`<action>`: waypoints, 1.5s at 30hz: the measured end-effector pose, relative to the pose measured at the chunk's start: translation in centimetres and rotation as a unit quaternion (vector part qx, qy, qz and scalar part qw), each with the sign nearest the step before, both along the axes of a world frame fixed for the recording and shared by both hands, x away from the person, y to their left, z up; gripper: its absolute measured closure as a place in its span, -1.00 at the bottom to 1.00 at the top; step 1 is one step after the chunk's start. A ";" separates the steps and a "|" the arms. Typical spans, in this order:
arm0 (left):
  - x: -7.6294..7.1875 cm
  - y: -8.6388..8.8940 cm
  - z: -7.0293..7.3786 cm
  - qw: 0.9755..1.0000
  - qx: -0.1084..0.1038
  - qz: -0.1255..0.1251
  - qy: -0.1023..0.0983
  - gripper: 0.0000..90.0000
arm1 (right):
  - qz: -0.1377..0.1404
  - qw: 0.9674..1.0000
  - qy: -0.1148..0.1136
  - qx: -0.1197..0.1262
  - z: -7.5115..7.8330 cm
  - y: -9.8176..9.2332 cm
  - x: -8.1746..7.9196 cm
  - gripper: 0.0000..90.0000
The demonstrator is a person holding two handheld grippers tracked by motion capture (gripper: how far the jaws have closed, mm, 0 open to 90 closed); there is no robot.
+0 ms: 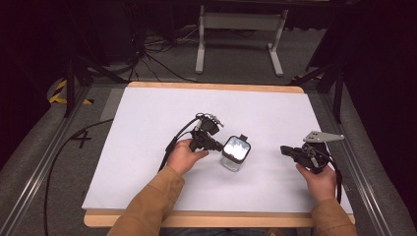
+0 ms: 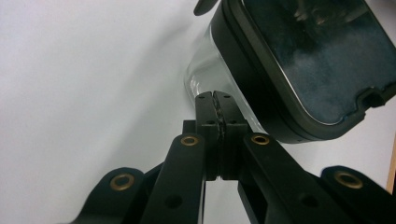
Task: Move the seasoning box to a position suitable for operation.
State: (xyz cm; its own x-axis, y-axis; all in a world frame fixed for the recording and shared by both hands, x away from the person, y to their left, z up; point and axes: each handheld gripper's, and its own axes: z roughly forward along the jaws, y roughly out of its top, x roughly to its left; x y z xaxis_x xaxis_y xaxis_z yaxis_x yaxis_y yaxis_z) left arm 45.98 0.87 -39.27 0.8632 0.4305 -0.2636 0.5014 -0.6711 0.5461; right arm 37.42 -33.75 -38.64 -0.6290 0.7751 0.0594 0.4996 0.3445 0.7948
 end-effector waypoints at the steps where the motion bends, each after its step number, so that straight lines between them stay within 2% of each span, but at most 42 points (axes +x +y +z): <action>1: -0.1 0.0 -0.1 1.000 -0.001 0.000 0.003 0.99 | 0.002 1.000 -0.001 -0.002 0.0 0.1 0.1 0.99; 9: -1.1 0.0 0.0 1.000 0.014 -0.011 0.009 0.99 | 0.011 1.000 -0.002 -0.004 0.0 0.7 0.5 0.99; 22: -2.9 -1.3 0.2 0.998 0.029 -0.052 0.018 0.99 | 0.021 1.000 -0.005 -0.003 0.2 1.3 0.7 0.99; 31: -2.9 -1.4 -0.4 0.996 0.060 -0.051 0.037 0.99 | 0.023 1.000 -0.003 -0.003 0.1 1.4 0.8 0.99; 34: -2.9 -1.4 -0.6 0.995 0.071 -0.051 0.037 0.99 | 0.023 1.000 -0.002 -0.003 0.1 1.4 0.8 0.99; 36: -2.7 -1.3 -0.8 0.996 0.066 -0.052 0.044 0.99 | 0.024 1.000 -0.004 -0.002 0.1 1.4 0.8 0.99; 40: -2.6 -1.3 -0.9 0.995 0.066 -0.054 0.043 0.96 | 0.025 1.000 -0.003 -0.004 0.1 1.4 0.8 0.99; 42: -2.5 -1.0 -0.8 0.995 0.073 -0.045 0.040 0.92 | 0.024 1.000 -0.003 -0.002 0.1 1.4 0.8 0.99; 45: -2.3 -0.6 -0.5 0.996 0.066 -0.036 0.039 0.90 | 0.024 1.000 -0.004 -0.002 0.2 1.3 0.8 0.99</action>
State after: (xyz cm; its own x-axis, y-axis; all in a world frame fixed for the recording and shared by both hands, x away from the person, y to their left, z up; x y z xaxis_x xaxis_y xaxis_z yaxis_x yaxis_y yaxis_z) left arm 43.65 0.31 -39.73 0.8727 0.4032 -0.2755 0.4861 -0.7708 0.4117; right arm 38.19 -32.50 -38.48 -0.6652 0.7449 0.0511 0.4765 0.3709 0.7971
